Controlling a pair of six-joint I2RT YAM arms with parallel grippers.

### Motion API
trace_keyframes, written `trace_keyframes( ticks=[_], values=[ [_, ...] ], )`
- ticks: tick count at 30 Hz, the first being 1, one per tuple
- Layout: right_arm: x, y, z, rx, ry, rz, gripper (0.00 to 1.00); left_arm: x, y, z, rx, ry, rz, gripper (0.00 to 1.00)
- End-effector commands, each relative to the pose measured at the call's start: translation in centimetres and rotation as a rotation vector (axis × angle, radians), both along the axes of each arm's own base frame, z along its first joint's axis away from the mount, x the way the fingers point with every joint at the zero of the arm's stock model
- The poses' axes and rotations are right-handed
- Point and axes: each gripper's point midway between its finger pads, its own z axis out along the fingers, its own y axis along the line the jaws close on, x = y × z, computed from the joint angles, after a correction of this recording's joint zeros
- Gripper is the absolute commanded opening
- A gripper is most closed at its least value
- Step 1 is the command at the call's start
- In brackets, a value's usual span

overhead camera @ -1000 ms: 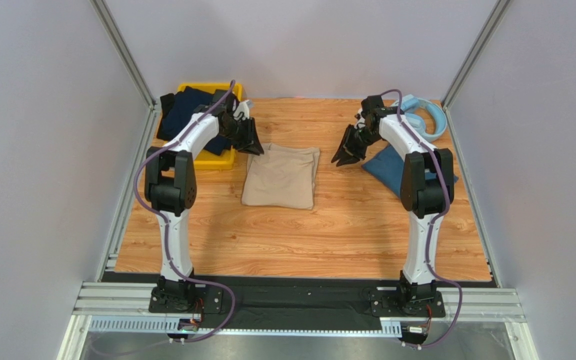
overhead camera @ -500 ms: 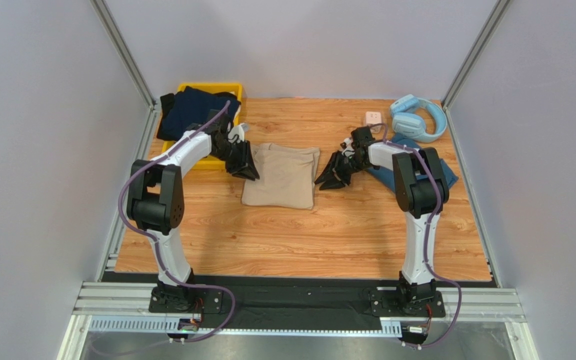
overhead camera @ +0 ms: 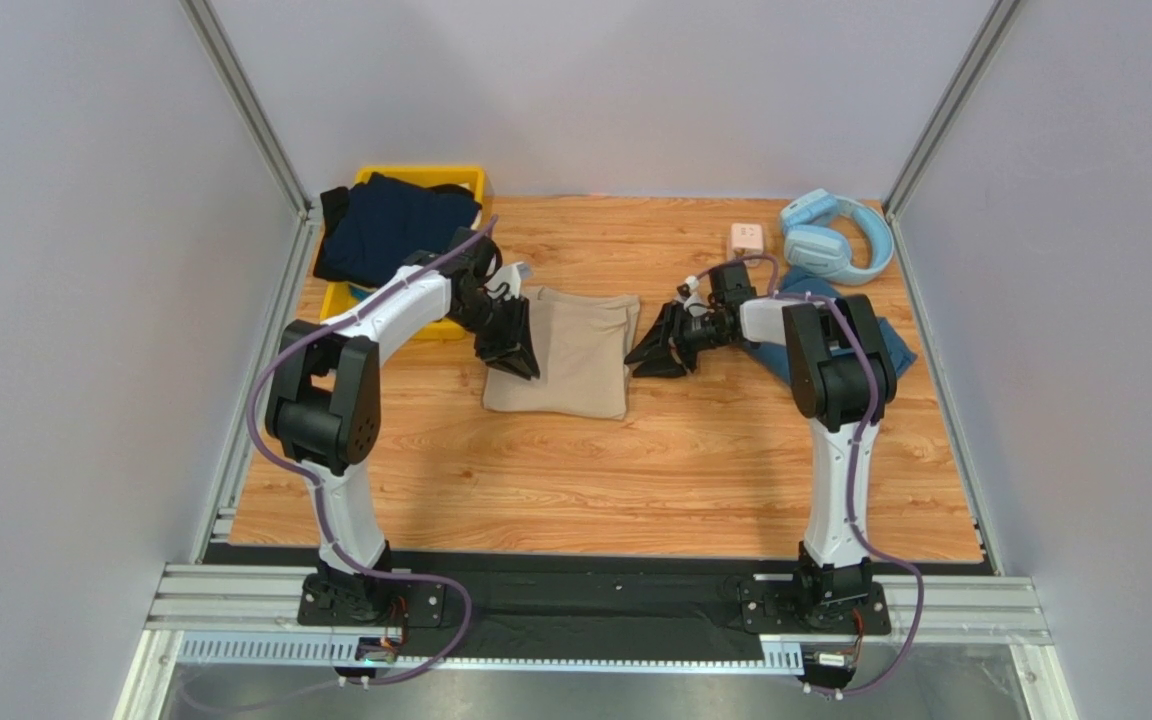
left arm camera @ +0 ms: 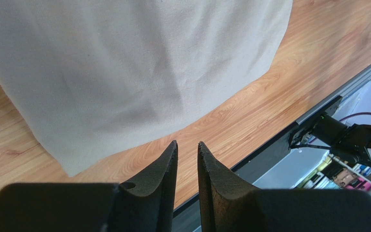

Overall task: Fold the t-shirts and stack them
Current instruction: Smooth out wrinkles on the folded tshirt

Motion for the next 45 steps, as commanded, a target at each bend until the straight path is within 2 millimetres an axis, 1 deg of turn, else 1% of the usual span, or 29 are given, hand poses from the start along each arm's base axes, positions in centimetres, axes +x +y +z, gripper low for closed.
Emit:
trace_keyframes(
  ticks=[1, 3, 5, 6, 7, 8, 9, 11, 12, 14, 18, 22, 25, 29, 31, 33, 34, 38, 43, 45],
  values=[
    [-0.4, -2.4, -0.1, 0.045, 0.012, -0.029, 0.40, -0.2, 0.3, 0.6, 0.025, -0.011, -0.021, 0.28],
    [-0.5, -2.7, 0.1, 0.067, 0.007, -0.022, 0.40, -0.4, 0.3, 0.3, 0.034, 0.008, -0.024, 0.28],
    [-0.5, -2.7, -0.2, 0.102, 0.033, -0.014, 0.40, -0.4, 0.0, -0.1, 0.062, 0.018, -0.039, 0.27],
    [-0.4, -2.6, -0.3, 0.111, 0.040, -0.012, 0.41, -0.8, 0.2, -1.1, 0.102, 0.053, -0.053, 0.27],
    [-0.2, -2.5, -0.2, 0.128, 0.039, -0.010, 0.41, -1.3, -0.6, -1.4, 0.114, 0.061, -0.085, 0.27],
    [-0.1, -2.4, -0.3, 0.139, 0.041, -0.012, 0.41, -0.9, -1.2, -1.1, 0.122, 0.050, -0.100, 0.27],
    [0.4, -2.2, 0.2, 0.158, 0.028, -0.020, 0.41, -1.8, -1.6, -2.2, 0.172, 0.079, -0.140, 0.26],
    [0.5, -2.1, 0.8, 0.169, 0.012, -0.018, 0.41, -1.6, -2.3, -2.8, 0.229, 0.083, -0.166, 0.26],
    [0.5, -2.0, 1.0, 0.171, 0.013, -0.017, 0.42, -1.9, -3.2, -3.0, 0.236, 0.081, -0.189, 0.26],
    [0.5, -1.8, 1.1, 0.178, 0.013, -0.010, 0.42, -1.5, -4.4, -3.3, 0.245, 0.071, -0.188, 0.26],
    [0.2, -1.5, 0.7, 0.172, 0.019, -0.004, 0.42, -1.2, -7.0, -3.4, 0.209, 0.055, -0.187, 0.26],
    [-0.2, -1.1, 0.0, 0.158, 0.029, 0.001, 0.42, -0.7, -8.2, -3.8, 0.189, 0.061, -0.173, 0.26],
    [0.0, -1.1, -0.5, 0.155, 0.033, -0.005, 0.43, -1.1, -8.2, -4.5, 0.196, 0.083, -0.181, 0.26],
    [0.3, -0.8, -0.6, 0.160, 0.033, 0.001, 0.43, -2.1, -7.1, -5.5, 0.234, 0.107, -0.194, 0.26],
    [0.5, -0.3, -0.7, 0.156, 0.033, 0.011, 0.43, -2.6, -6.6, -5.9, 0.247, 0.118, -0.202, 0.25],
    [0.2, 0.2, -1.3, 0.139, 0.048, 0.023, 0.43, -2.9, -6.4, -6.1, 0.253, 0.120, -0.206, 0.25],
    [0.5, 0.5, -1.6, 0.134, 0.049, 0.029, 0.43, -3.0, -6.4, -5.9, 0.250, 0.119, -0.205, 0.25],
    [0.0, 1.7, -2.7, 0.073, 0.068, 0.061, 0.43, -3.0, -6.3, -5.5, 0.243, 0.105, -0.211, 0.25],
    [-0.9, 3.3, -3.8, 0.033, 0.083, 0.092, 0.43, -3.2, -6.2, -5.1, 0.236, 0.092, -0.221, 0.24],
    [-1.5, 4.1, -4.3, 0.019, 0.100, 0.113, 0.43, -3.4, -6.2, -5.1, 0.234, 0.097, -0.227, 0.24]
  ],
)
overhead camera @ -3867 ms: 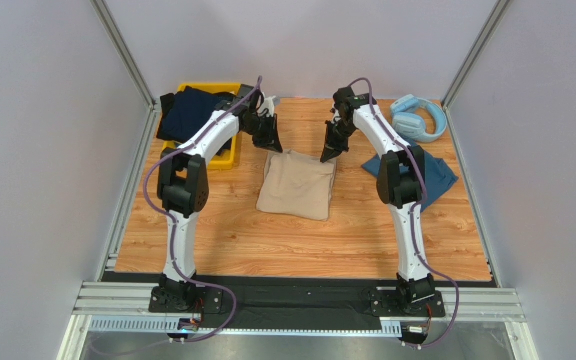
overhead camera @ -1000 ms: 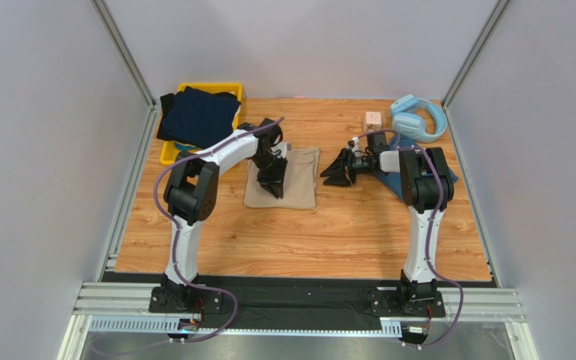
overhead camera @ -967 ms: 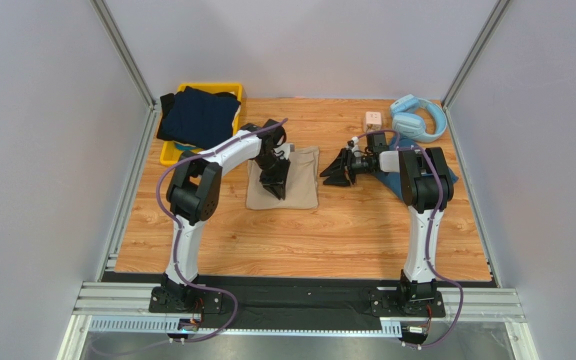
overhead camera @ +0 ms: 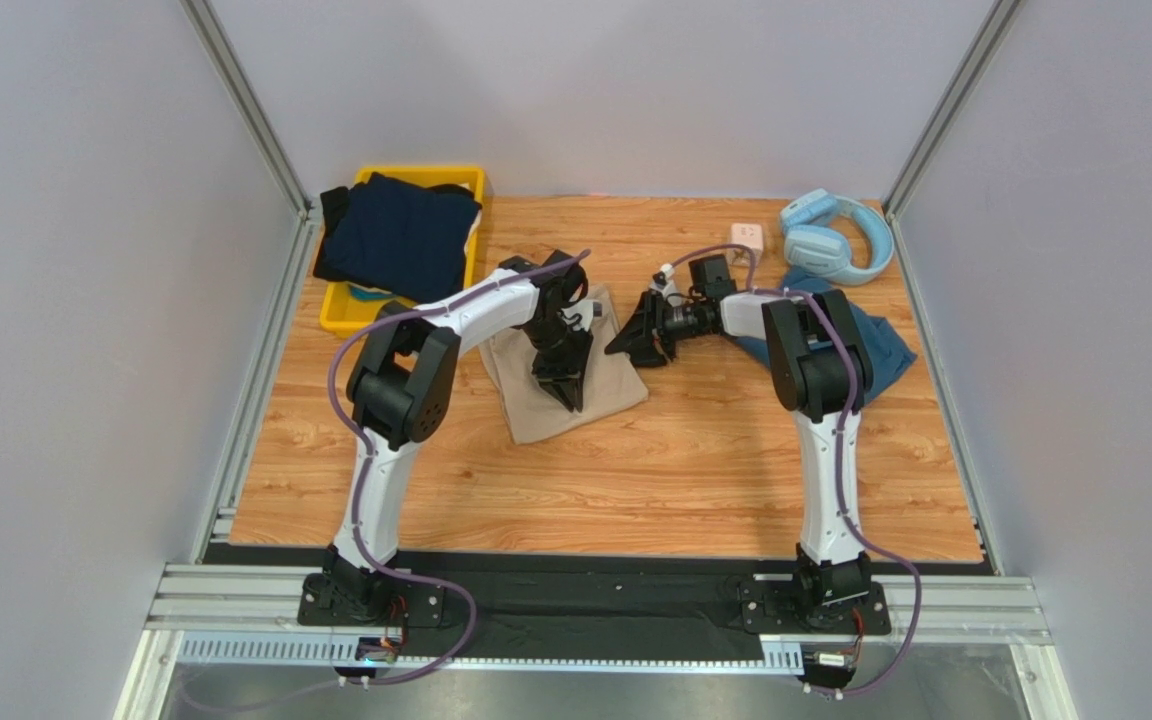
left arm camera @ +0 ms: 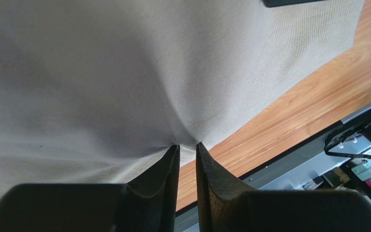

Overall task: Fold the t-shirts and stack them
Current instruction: Smooth out wrinkles on the folded tshirt

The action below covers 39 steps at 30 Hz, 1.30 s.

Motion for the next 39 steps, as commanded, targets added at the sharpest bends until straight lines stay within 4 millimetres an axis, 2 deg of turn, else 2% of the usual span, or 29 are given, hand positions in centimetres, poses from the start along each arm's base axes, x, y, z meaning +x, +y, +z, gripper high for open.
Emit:
trace_keyframes(
  ticks=[1, 4, 5, 8, 12, 15, 16, 17, 18, 19, 21, 22, 23, 24, 26, 27, 29, 31, 33, 35, 36, 39],
  values=[
    [-3.1, 1.2, -4.8, -0.123, 0.170, 0.022, 0.43, -0.6, 0.9, 0.1, 0.024, -0.023, -0.032, 0.24],
    [-3.8, 1.7, -5.1, -0.144, 0.178, 0.032, 0.41, -0.8, 1.1, 0.1, 0.026, -0.023, -0.036, 0.24],
    [-4.0, 1.8, -5.2, -0.145, 0.180, 0.035, 0.27, -0.8, 1.3, 0.1, 0.028, -0.024, -0.039, 0.24],
    [-4.4, 1.9, -5.2, -0.148, 0.183, 0.043, 0.00, -1.0, 1.5, 0.1, 0.034, -0.030, -0.044, 0.23],
    [-4.5, 1.7, -4.4, -0.164, 0.159, 0.051, 0.00, -1.4, 2.0, 0.3, 0.034, -0.040, -0.046, 0.22],
    [-4.5, 1.1, -2.9, -0.212, 0.108, 0.060, 0.00, -1.3, 2.4, 1.4, 0.016, -0.071, -0.020, 0.22],
    [-4.4, 0.9, -2.5, -0.228, 0.090, 0.063, 0.00, -0.8, 2.3, 2.7, -0.006, -0.111, -0.001, 0.23],
    [-4.6, 0.7, -1.1, -0.246, 0.088, 0.068, 0.00, -0.4, 2.7, 3.3, -0.007, -0.131, 0.025, 0.24],
    [-4.5, 0.3, -0.7, -0.275, 0.049, 0.080, 0.00, -0.2, 2.9, 4.1, -0.014, -0.148, 0.045, 0.25],
    [-4.4, 0.1, -0.1, -0.296, 0.033, 0.083, 0.00, 0.5, 3.0, 6.1, -0.040, -0.197, 0.080, 0.26],
    [-4.4, -0.7, 2.3, -0.345, -0.008, 0.080, 0.00, 1.6, 3.5, 8.4, -0.062, -0.261, 0.125, 0.28],
    [-4.3, -1.1, 3.1, -0.360, -0.035, 0.081, 0.00, 2.1, 3.9, 10.2, -0.074, -0.310, 0.145, 0.28],
    [-4.8, -1.6, 3.6, -0.389, -0.019, 0.080, 0.00, 2.7, 4.5, 11.2, -0.075, -0.335, 0.166, 0.28],
    [-4.1, -2.2, 5.0, -0.435, -0.068, 0.062, 0.00, 3.6, 4.6, 12.9, -0.087, -0.379, 0.178, 0.28],
    [-4.7, -3.6, 5.8, -0.509, -0.067, 0.076, 0.00, 4.1, 6.0, 14.2, -0.052, -0.406, 0.202, 0.29],
    [-4.1, -4.1, 6.7, -0.537, -0.097, 0.070, 0.00, 4.5, 6.1, 15.2, -0.055, -0.426, 0.207, 0.29],
    [-4.4, -4.9, 8.0, -0.562, -0.113, 0.085, 0.00, 4.6, 6.9, 15.6, -0.040, -0.432, 0.204, 0.28],
    [-3.7, -5.9, 9.2, -0.611, -0.154, 0.068, 0.00, 4.4, 7.6, 15.4, -0.021, -0.437, 0.204, 0.28],
    [-3.6, -7.2, 9.7, -0.653, -0.157, 0.067, 0.00, 3.8, 7.8, 14.5, -0.020, -0.410, 0.201, 0.28],
    [-3.3, -8.1, 9.4, -0.665, -0.140, 0.052, 0.00, 3.5, 7.8, 14.3, -0.036, -0.405, 0.205, 0.28],
    [-3.1, -8.7, 9.1, -0.652, -0.112, 0.037, 0.00, 3.0, 8.0, 13.5, -0.030, -0.387, 0.204, 0.28],
    [-3.1, -9.3, 7.1, -0.609, -0.032, 0.033, 0.00, 2.5, 8.0, 12.8, -0.039, -0.369, 0.196, 0.28]
  ],
)
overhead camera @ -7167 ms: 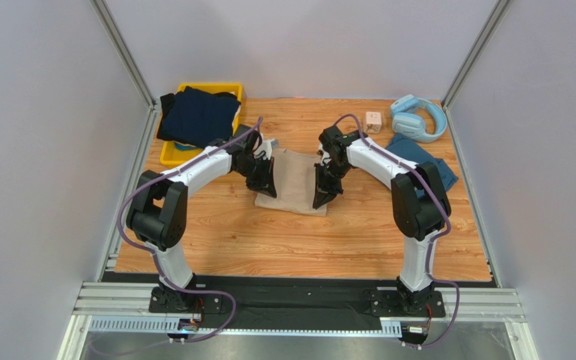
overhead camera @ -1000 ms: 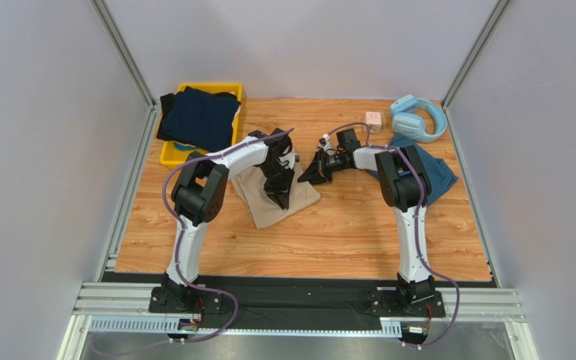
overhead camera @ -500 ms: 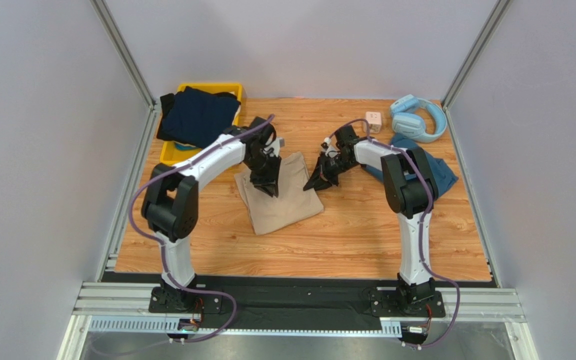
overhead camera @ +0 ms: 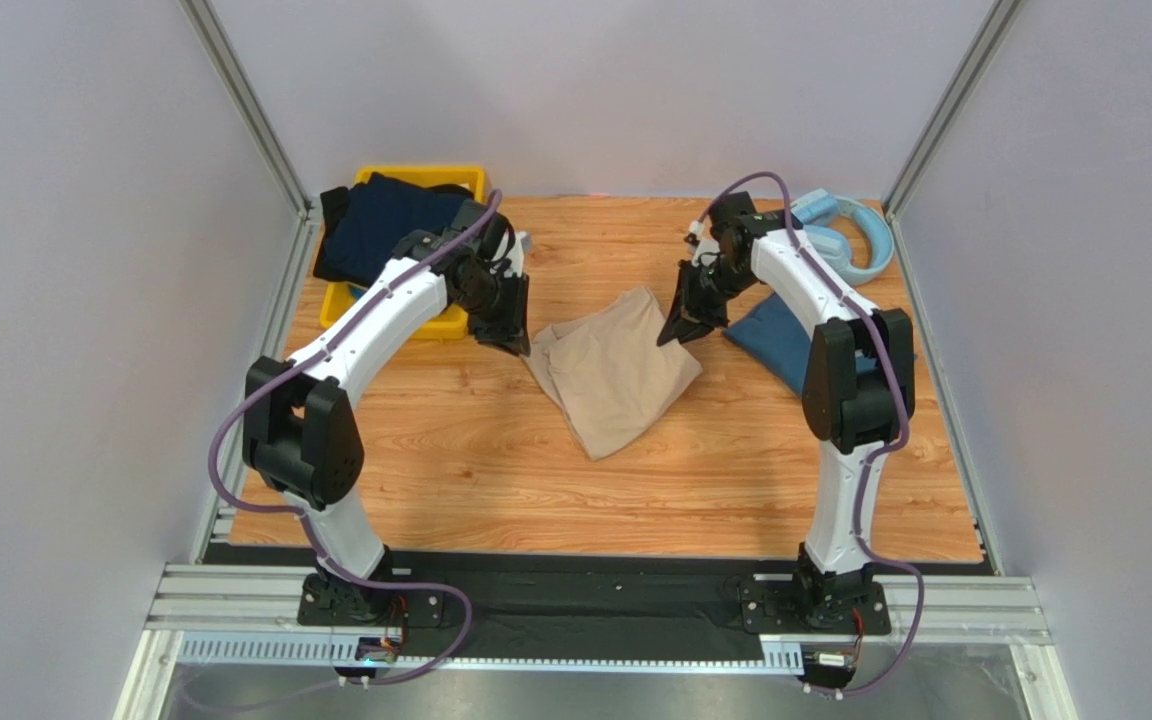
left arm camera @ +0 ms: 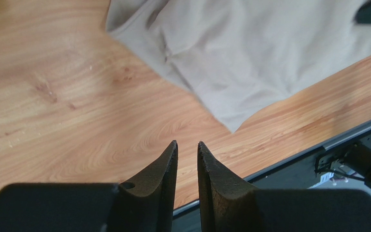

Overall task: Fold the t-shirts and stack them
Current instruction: Smooth out wrinkles on the folded tshirt

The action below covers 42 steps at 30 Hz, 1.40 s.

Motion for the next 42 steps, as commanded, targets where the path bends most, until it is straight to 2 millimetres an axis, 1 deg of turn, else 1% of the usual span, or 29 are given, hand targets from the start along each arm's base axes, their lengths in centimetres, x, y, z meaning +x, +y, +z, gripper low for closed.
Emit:
trace_keyframes(
  ticks=[1, 2, 4, 7, 8, 9, 13, 14, 15, 16, 19, 21, 22, 23, 24, 25, 26, 27, 28, 31, 32, 33, 35, 36, 38, 39, 40, 41, 42],
  values=[
    [-0.6, -2.1, -1.8, -0.016, 0.091, -0.019, 0.00, -1.2, 0.4, -0.4, -0.006, 0.017, -0.019, 0.28],
    [-0.5, -1.9, -2.3, -0.014, 0.099, -0.013, 0.00, -1.2, 0.4, -0.6, -0.006, 0.020, -0.022, 0.28],
    [-0.3, -1.4, -2.6, 0.017, 0.107, -0.016, 0.00, -1.2, 0.5, -1.0, -0.002, 0.027, -0.033, 0.27],
    [0.2, -0.8, -3.6, 0.047, 0.127, -0.030, 0.00, -1.1, 0.0, -1.0, -0.025, 0.031, -0.059, 0.27],
    [0.8, -0.6, -3.8, 0.056, 0.111, -0.035, 0.00, -1.1, -0.2, -0.9, -0.034, 0.030, -0.065, 0.27],
    [1.0, -0.3, -4.6, 0.066, 0.129, -0.036, 0.00, -1.0, -0.3, -0.9, -0.040, 0.031, -0.066, 0.27],
    [2.9, 0.8, -5.2, 0.080, 0.097, -0.023, 0.00, -1.2, -0.8, -1.4, -0.061, 0.057, -0.083, 0.27],
    [3.2, 1.1, -5.2, 0.081, 0.088, -0.017, 0.00, -1.4, -0.8, -1.6, -0.062, 0.065, -0.084, 0.27],
    [4.0, 1.3, -4.7, 0.089, 0.065, -0.015, 0.00, -1.5, -0.8, -1.8, -0.062, 0.072, -0.085, 0.27],
    [4.2, 1.4, -5.1, 0.091, 0.072, -0.013, 0.00, -1.6, -0.8, -1.8, -0.062, 0.072, -0.085, 0.27],
    [4.8, 2.0, -5.3, 0.093, 0.049, -0.003, 0.00, -1.9, -0.5, -2.1, -0.056, 0.078, -0.086, 0.27],
    [5.2, 1.9, -6.2, 0.087, 0.058, -0.011, 0.00, -2.2, -0.5, -2.5, -0.053, 0.091, -0.090, 0.27],
    [5.4, 2.0, -6.5, 0.088, 0.062, -0.013, 0.05, -2.3, -0.5, -2.7, -0.054, 0.096, -0.093, 0.27],
    [5.3, 2.0, -7.7, 0.084, 0.090, -0.016, 0.10, -2.4, -0.5, -2.9, -0.056, 0.103, -0.094, 0.27],
    [5.3, 2.0, -8.1, 0.079, 0.096, -0.014, 0.14, -2.4, -0.7, -3.0, -0.063, 0.106, -0.099, 0.27],
    [5.3, 1.9, -8.3, 0.075, 0.100, -0.018, 0.23, -2.4, -0.8, -3.1, -0.066, 0.112, -0.100, 0.27],
    [5.3, 1.9, -8.3, 0.068, 0.097, -0.018, 0.25, -2.3, -0.9, -3.1, -0.072, 0.113, -0.098, 0.27],
    [5.3, 1.7, -8.1, 0.059, 0.084, -0.019, 0.25, -2.1, -1.3, -3.1, -0.087, 0.112, -0.101, 0.28],
    [5.7, 1.7, -7.7, 0.060, 0.058, -0.022, 0.29, -1.9, -1.5, -3.2, -0.096, 0.113, -0.101, 0.28],
    [5.9, 1.6, -5.5, 0.061, -0.001, -0.030, 0.33, -1.1, -2.2, -3.5, -0.106, 0.116, -0.107, 0.29],
    [6.1, 1.6, -4.7, 0.065, -0.022, -0.033, 0.33, -0.5, -2.5, -3.3, -0.111, 0.105, -0.111, 0.28],
    [6.3, 1.5, -3.2, 0.068, -0.059, -0.035, 0.34, -0.3, -2.6, -3.8, -0.101, 0.116, -0.110, 0.28],
    [6.5, 1.0, -1.7, 0.065, -0.094, -0.043, 0.36, 0.6, -2.9, -3.5, -0.103, 0.097, -0.114, 0.28],
    [6.5, 0.8, -0.5, 0.068, -0.120, -0.048, 0.37, 0.9, -3.1, -3.8, -0.103, 0.104, -0.118, 0.29],
    [6.8, 0.0, 0.2, 0.065, -0.139, -0.065, 0.41, 1.9, -3.6, -3.4, -0.115, 0.083, -0.134, 0.29],
    [7.0, -0.2, 0.4, 0.067, -0.142, -0.072, 0.42, 2.2, -4.0, -3.9, -0.125, 0.096, -0.144, 0.29],
    [7.3, -0.4, -0.1, 0.069, -0.137, -0.075, 0.45, 2.5, -4.4, -4.0, -0.132, 0.097, -0.152, 0.29],
    [7.5, -0.7, -0.5, 0.078, -0.121, -0.083, 0.45, 3.4, -4.9, -3.4, -0.147, 0.078, -0.159, 0.29],
    [7.7, -0.8, -0.9, 0.089, -0.108, -0.084, 0.45, 3.6, -5.5, -4.3, -0.159, 0.106, -0.167, 0.29]
  ],
)
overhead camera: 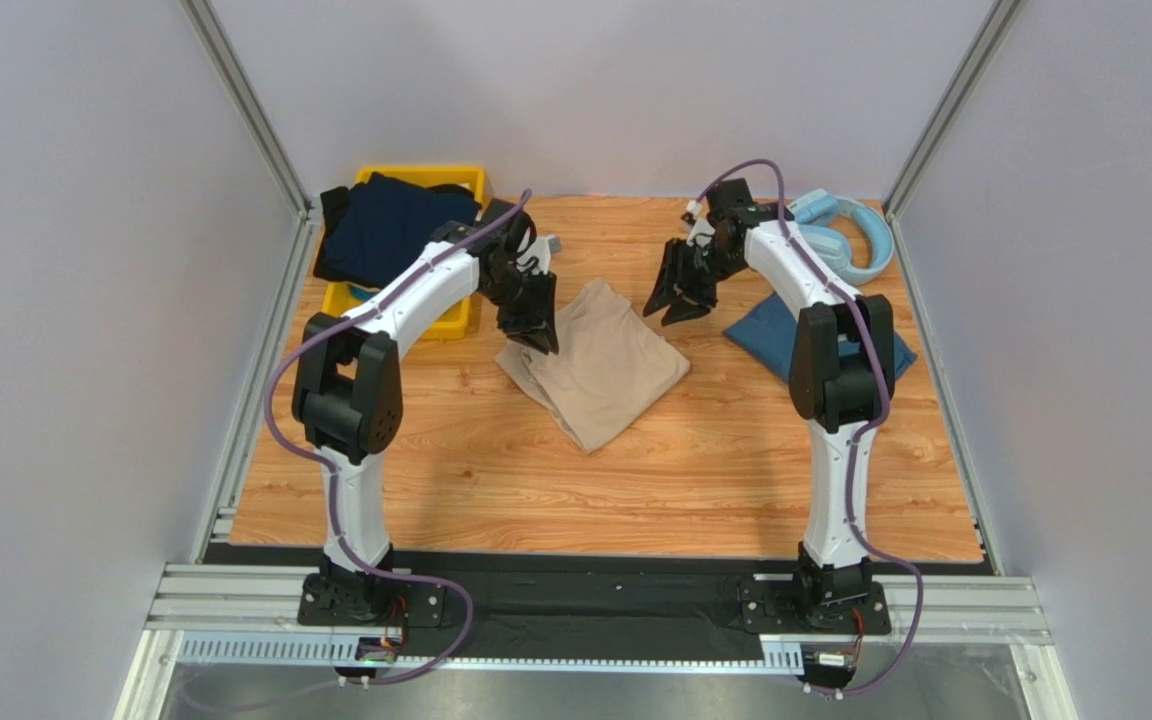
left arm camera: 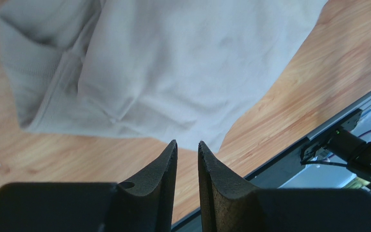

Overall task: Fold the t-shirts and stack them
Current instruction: Smooth out wrinkles on the folded tshirt

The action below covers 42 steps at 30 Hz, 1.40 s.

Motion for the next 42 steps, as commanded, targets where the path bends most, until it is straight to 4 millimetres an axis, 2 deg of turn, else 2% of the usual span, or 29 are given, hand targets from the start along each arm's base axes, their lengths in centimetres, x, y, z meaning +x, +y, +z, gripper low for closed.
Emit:
trace_keyframes(
  ticks=[1, 4, 5, 6, 8, 12, 16, 20, 23, 30, 36, 42],
  values=[
    [2.3, -1.0, 0.5, 0.045, -0.032, -0.033, 0.45, 2.7, -3.0, 1.5, -0.098, -0.056, -0.066, 0.29],
    [3.1, -1.1, -1.2, 0.065, -0.007, -0.036, 0.45, 2.8, -4.8, 0.1, -0.116, -0.022, -0.099, 0.29],
    [3.2, -1.2, -2.5, 0.064, 0.012, -0.039, 0.45, 3.1, -5.4, 0.2, -0.121, -0.029, -0.108, 0.29],
    [3.4, -1.2, -3.1, 0.069, 0.019, -0.037, 0.45, 2.6, -6.4, -0.8, -0.119, -0.009, -0.130, 0.29],
    [3.5, -1.2, -4.9, 0.077, 0.048, -0.041, 0.45, 2.3, -7.5, -1.2, -0.122, 0.000, -0.150, 0.29],
    [3.2, -0.6, -6.4, 0.124, 0.076, -0.041, 0.45, 0.6, -9.8, -2.7, -0.124, 0.031, -0.192, 0.29],
    [2.7, 0.3, -7.5, 0.186, 0.103, -0.049, 0.46, -0.9, -10.7, -4.1, -0.115, 0.058, -0.216, 0.29],
    [1.6, 0.9, -8.3, 0.253, 0.155, -0.053, 0.46, -2.0, -10.0, -6.1, -0.084, 0.100, -0.231, 0.29],
    [1.7, 1.2, -8.0, 0.302, 0.152, -0.063, 0.46, -2.8, -8.7, -7.3, -0.035, 0.117, -0.249, 0.29],
    [2.2, 0.9, -8.2, 0.326, 0.162, -0.089, 0.46, -6.5, -5.2, -9.8, 0.072, 0.207, -0.309, 0.28],
    [2.2, 1.6, -8.2, 0.394, 0.188, -0.100, 0.47, -8.7, -3.5, -10.7, 0.096, 0.253, -0.335, 0.28],
    [0.5, 3.0, -7.5, 0.443, 0.205, -0.040, 0.47, -8.7, -3.3, -10.7, 0.102, 0.241, -0.310, 0.28]
  ],
)
